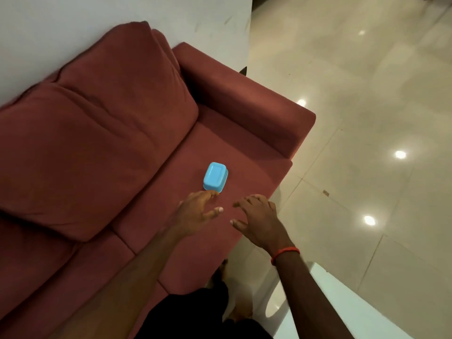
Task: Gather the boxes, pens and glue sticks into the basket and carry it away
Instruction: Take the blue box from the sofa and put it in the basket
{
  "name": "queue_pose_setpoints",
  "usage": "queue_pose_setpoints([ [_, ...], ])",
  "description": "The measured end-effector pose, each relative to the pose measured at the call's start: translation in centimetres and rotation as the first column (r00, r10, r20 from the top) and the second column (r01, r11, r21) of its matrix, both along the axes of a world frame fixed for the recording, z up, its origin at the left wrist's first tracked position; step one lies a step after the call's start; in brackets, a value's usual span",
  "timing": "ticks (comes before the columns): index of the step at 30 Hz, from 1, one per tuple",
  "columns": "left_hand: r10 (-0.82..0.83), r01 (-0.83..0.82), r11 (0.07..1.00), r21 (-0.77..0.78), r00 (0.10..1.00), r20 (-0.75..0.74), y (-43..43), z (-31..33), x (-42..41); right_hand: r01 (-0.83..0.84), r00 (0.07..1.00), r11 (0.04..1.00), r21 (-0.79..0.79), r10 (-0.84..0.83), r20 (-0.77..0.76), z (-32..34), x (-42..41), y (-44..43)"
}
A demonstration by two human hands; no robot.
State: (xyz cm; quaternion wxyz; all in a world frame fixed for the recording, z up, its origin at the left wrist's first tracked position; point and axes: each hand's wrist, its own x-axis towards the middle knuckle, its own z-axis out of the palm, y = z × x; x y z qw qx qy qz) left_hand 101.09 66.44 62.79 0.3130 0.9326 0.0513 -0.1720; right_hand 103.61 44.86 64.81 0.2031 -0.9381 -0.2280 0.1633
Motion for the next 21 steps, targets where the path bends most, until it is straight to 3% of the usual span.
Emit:
queue_pose_setpoints([
  [12, 0.151, -0.158, 0.982, -0.107, 0.986, -0.069, 3.2, -8.4, 8.0, -0.033, 0.999, 0.999, -0.031, 0.033, 0.007, -5.8, 8.8, 4.8],
  [15, 0.219, -0.228, 0.966, -0.12, 0.972, -0.083, 3.0, -11.2, 9.6, -0.047, 0.996, 0.998, -0.031, 0.049, 0.073, -8.7, 11.0, 5.5],
  [21, 0.396, -0.398, 0.91, -0.116, 0.917, -0.04, 2.3, -17.6, 12.2, -0.017, 1.0, 1.0, -0.01, 0.017, 0.005, -15.8, 14.7, 7.2],
])
